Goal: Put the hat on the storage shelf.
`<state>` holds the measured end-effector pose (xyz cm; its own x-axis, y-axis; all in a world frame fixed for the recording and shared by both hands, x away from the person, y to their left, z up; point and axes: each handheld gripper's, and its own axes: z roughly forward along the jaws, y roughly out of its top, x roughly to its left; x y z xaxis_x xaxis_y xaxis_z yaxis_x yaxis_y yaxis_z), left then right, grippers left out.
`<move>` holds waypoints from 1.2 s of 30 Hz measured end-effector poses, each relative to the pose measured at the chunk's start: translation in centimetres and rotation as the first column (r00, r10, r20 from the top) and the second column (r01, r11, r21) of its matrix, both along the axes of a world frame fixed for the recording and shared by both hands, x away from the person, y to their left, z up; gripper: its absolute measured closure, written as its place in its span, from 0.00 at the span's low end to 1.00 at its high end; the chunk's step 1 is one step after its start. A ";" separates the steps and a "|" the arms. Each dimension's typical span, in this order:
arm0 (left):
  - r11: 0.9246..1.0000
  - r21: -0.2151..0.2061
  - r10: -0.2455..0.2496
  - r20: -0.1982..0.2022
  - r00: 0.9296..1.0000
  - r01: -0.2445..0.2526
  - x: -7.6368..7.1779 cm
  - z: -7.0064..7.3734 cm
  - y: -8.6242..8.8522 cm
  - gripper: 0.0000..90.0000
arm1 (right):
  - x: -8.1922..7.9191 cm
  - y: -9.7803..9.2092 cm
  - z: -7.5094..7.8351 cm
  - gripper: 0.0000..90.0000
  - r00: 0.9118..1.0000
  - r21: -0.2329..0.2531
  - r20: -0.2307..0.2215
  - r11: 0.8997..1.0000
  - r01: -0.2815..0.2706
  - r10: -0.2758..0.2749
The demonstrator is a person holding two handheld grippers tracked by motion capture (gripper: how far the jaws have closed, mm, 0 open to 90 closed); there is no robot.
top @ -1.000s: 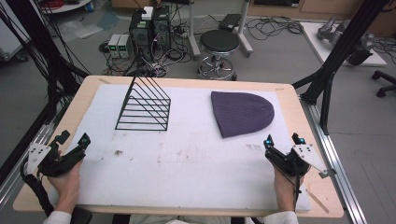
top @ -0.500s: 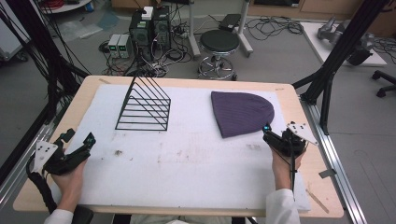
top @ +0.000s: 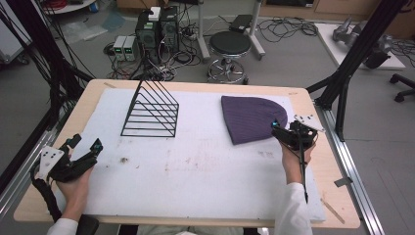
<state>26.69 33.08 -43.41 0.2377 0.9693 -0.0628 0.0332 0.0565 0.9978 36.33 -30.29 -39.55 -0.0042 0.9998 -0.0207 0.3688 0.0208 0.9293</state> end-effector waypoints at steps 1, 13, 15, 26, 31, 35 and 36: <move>1.000 0.000 -0.001 0.000 1.000 0.001 0.0 0.0 0.0 0.29 | 0.3 -0.1 -0.1 0.13 1.000 -0.002 -0.007 1.000 0.002 -0.002; 1.000 0.005 0.009 -0.004 1.000 -0.009 -0.4 0.0 0.3 0.29 | 3.8 -1.3 -0.1 0.13 0.991 0.041 -0.127 0.998 0.042 -0.036; 1.000 0.010 0.012 -0.006 1.000 -0.012 -0.5 0.0 0.4 0.29 | 4.4 -1.5 0.0 0.13 0.990 0.046 -0.141 0.998 0.034 -0.027; 0.999 -0.020 0.028 -0.007 1.000 -0.028 -0.9 -0.2 0.9 0.29 | 6.6 -1.4 -2.1 0.13 0.970 0.064 -0.242 0.998 0.029 -0.013; 1.000 -0.025 0.015 -0.008 1.000 -0.015 -0.9 -0.2 0.9 0.29 | 7.1 -1.1 -2.9 0.13 0.960 0.045 -0.275 0.997 0.057 -0.043; 0.999 -0.041 -0.003 -0.004 1.000 0.003 -1.0 -0.2 0.8 0.29 | 7.4 -1.6 -3.6 0.13 0.945 0.083 -0.318 0.991 0.107 -0.076; 0.999 -0.040 -0.004 -0.004 1.000 0.004 -1.0 -0.2 0.7 0.29 | 7.4 -1.7 -3.7 0.13 0.945 0.087 -0.318 0.990 0.106 -0.074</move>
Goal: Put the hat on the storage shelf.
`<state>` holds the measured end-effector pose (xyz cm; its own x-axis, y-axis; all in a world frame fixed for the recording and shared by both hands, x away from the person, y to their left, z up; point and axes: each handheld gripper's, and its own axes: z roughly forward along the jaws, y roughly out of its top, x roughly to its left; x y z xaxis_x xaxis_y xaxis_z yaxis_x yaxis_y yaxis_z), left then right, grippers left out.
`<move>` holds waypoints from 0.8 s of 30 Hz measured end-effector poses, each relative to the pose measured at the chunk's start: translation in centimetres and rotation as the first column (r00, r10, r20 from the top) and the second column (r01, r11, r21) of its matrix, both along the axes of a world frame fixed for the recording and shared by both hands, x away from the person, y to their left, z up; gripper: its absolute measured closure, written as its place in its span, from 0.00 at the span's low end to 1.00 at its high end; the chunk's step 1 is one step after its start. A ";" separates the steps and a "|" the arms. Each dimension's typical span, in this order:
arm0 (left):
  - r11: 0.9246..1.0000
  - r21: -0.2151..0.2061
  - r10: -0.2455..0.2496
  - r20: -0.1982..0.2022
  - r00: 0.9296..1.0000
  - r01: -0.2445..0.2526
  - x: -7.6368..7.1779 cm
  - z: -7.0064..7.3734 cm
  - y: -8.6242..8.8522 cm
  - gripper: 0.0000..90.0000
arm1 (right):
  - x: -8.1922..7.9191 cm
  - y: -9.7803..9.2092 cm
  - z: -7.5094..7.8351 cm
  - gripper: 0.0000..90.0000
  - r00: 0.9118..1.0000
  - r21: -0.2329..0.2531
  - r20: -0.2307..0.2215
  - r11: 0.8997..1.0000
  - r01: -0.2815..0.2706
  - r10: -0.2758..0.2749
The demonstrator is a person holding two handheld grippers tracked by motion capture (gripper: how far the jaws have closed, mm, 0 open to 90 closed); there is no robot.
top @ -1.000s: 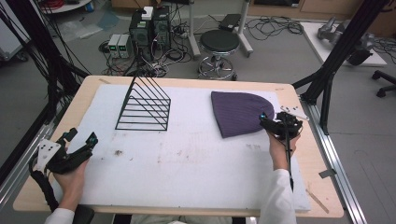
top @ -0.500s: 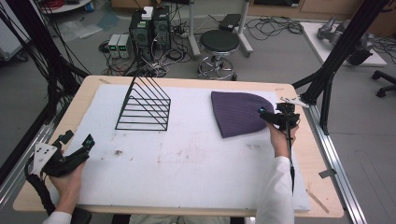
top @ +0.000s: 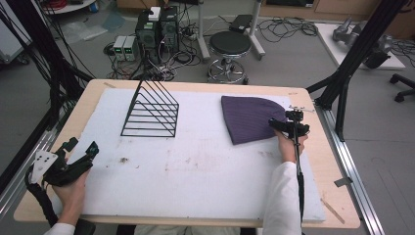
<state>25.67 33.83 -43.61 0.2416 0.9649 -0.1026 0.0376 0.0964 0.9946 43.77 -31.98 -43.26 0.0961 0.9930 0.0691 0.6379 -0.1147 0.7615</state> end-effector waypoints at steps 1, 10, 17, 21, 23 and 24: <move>1.000 0.000 -0.002 0.000 1.000 0.002 0.0 0.0 0.0 0.29 | 0.0 0.0 0.0 0.13 1.000 0.007 0.002 1.000 -0.004 0.004; 1.000 0.003 -0.005 0.001 1.000 0.005 0.0 0.0 -0.1 0.29 | 0.4 0.3 -0.5 0.13 0.999 0.004 0.006 0.999 -0.040 0.040; 1.000 0.008 -0.007 -0.001 1.000 0.007 0.0 0.0 -0.1 0.29 | 1.0 0.9 -1.4 0.20 0.998 -0.004 -0.029 0.998 -0.058 0.058; 1.000 0.010 -0.009 0.000 1.000 0.009 0.0 0.0 -0.2 0.29 | 1.2 0.9 -1.6 0.25 0.999 0.056 -0.033 0.998 -0.018 0.020; 1.000 0.011 -0.009 0.001 1.000 0.009 0.0 0.0 -0.2 0.29 | 1.3 0.8 -1.5 0.26 0.999 0.071 -0.038 0.997 -0.005 0.008; 1.000 0.014 -0.010 0.001 1.000 0.010 0.0 0.0 -0.2 0.29 | 1.4 0.8 -1.3 0.28 0.999 0.081 -0.048 0.997 0.014 -0.010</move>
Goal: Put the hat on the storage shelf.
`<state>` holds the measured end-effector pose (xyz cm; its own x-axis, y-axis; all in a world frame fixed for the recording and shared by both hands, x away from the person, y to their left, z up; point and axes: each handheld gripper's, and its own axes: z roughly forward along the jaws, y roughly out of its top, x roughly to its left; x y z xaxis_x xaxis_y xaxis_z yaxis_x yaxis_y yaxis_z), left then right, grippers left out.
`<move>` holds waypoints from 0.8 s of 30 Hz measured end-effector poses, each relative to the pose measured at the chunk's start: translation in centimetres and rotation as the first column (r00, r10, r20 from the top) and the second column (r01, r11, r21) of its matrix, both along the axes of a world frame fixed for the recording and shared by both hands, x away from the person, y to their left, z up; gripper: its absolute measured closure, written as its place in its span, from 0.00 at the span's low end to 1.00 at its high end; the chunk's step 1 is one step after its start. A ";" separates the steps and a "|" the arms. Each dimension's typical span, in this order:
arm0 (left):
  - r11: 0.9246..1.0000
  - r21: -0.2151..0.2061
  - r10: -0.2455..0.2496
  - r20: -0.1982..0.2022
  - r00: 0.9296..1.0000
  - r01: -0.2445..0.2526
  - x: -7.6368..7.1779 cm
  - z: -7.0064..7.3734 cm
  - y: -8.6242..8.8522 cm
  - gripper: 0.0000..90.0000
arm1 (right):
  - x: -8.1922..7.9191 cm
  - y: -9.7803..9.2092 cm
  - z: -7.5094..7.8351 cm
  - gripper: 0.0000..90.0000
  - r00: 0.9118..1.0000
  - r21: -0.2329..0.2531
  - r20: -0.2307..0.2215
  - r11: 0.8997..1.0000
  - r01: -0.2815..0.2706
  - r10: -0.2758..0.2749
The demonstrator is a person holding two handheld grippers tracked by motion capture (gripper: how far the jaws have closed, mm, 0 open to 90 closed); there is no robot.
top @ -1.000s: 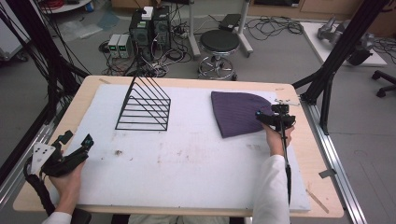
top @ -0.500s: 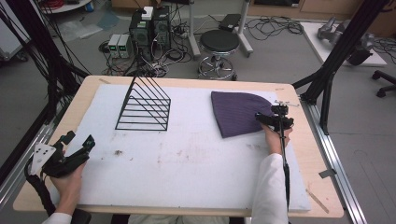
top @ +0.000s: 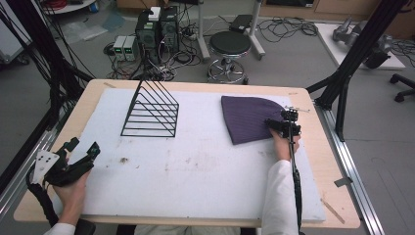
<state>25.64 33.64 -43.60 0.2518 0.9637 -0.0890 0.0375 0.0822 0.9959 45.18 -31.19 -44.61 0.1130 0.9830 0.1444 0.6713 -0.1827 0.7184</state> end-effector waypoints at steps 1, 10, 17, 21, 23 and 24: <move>1.000 0.000 -0.001 0.000 1.000 0.001 0.0 0.0 0.0 0.29 | 0.2 0.0 0.2 0.29 1.000 0.000 -0.016 1.000 0.009 -0.009; 1.000 0.000 -0.005 0.001 1.000 0.005 -0.1 0.0 0.0 0.29 | 0.5 0.9 0.5 0.69 0.999 0.005 -0.033 1.000 -0.015 0.015; 1.000 -0.002 -0.006 0.001 1.000 0.006 -0.2 0.0 0.1 0.29 | 0.4 1.3 0.6 0.82 1.000 0.001 -0.016 1.000 -0.013 0.013; 1.000 -0.003 -0.008 -0.001 1.000 0.008 -0.2 0.0 0.1 0.29 | 0.3 1.3 0.8 0.83 1.000 -0.017 -0.010 0.999 -0.028 0.027; 1.000 -0.002 -0.008 0.001 1.000 0.008 -0.2 0.0 0.1 0.29 | 0.2 1.3 0.9 0.83 0.999 -0.027 -0.001 0.999 -0.036 0.036; 1.000 0.000 -0.006 0.000 1.000 0.006 -0.2 0.0 0.1 0.29 | 0.2 1.4 1.0 0.83 0.999 -0.030 0.002 0.999 -0.037 0.037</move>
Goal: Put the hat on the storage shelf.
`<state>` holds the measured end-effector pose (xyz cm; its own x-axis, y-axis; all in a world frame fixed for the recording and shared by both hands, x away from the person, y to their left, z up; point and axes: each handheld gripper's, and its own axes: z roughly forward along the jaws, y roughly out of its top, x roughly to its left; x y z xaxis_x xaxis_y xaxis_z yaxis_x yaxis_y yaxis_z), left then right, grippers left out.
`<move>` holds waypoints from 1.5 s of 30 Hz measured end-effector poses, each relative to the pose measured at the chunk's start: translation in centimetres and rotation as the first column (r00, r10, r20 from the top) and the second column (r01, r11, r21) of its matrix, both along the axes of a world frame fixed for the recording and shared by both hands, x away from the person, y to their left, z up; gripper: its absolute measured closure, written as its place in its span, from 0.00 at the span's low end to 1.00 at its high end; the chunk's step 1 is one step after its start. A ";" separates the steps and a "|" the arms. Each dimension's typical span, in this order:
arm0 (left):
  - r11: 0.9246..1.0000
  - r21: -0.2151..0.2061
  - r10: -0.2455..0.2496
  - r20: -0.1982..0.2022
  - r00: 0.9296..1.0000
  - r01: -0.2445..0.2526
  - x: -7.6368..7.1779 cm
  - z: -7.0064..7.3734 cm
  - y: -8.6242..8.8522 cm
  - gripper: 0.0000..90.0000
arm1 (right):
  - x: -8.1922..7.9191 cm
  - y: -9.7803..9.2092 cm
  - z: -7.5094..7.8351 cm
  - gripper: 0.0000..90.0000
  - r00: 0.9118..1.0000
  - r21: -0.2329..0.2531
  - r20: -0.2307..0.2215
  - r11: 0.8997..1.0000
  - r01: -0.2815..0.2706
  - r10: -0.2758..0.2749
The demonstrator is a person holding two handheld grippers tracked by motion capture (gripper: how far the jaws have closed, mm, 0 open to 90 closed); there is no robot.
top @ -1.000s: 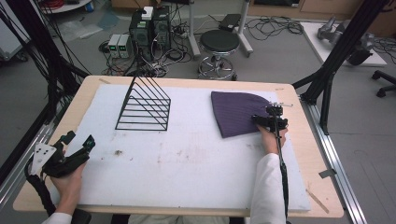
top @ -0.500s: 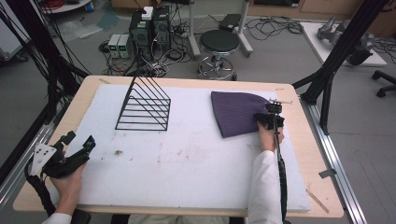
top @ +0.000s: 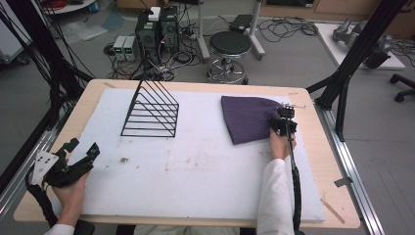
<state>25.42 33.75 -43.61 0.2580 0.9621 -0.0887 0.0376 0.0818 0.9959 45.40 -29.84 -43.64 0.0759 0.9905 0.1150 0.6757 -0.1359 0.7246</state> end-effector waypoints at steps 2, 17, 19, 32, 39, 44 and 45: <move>1.000 -0.002 -0.001 -0.001 1.000 0.001 0.0 0.0 0.0 0.29 | -0.1 0.0 0.2 0.83 1.000 0.005 0.016 1.000 -0.007 0.007; 1.000 -0.007 -0.008 -0.007 1.000 0.008 0.1 0.0 0.0 0.29 | -1.7 2.2 3.4 0.84 0.964 -0.108 0.244 0.991 -0.079 0.104; 1.000 -0.006 -0.009 -0.007 1.000 0.009 0.0 0.0 0.1 0.29 | -1.9 2.6 3.7 0.84 0.956 -0.117 0.270 0.989 -0.086 0.115; 1.000 -0.007 -0.011 -0.005 1.000 0.011 0.0 0.0 0.1 0.29 | -3.6 4.1 6.1 0.84 0.873 -0.193 0.452 0.976 -0.101 0.180; 1.000 -0.006 -0.012 -0.003 1.000 0.012 0.0 0.0 0.0 0.29 | -5.9 4.9 8.8 0.84 0.754 -0.282 0.610 0.956 -0.083 0.245; 1.000 -0.007 -0.011 -0.001 1.000 0.011 0.0 0.0 0.0 0.29 | -7.7 5.0 11.1 0.84 0.691 -0.297 0.667 0.950 -0.098 0.280; 1.000 -0.006 -0.010 -0.002 1.000 0.010 0.0 0.0 0.0 0.29 | -8.0 5.0 11.5 0.84 0.679 -0.293 0.680 0.951 -0.096 0.278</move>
<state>25.41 33.73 -43.62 0.2674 0.9589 -0.0953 0.0401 0.0877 0.9953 37.38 -24.83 -32.18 -0.1275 0.9787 -0.1608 -0.0556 0.1548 0.9864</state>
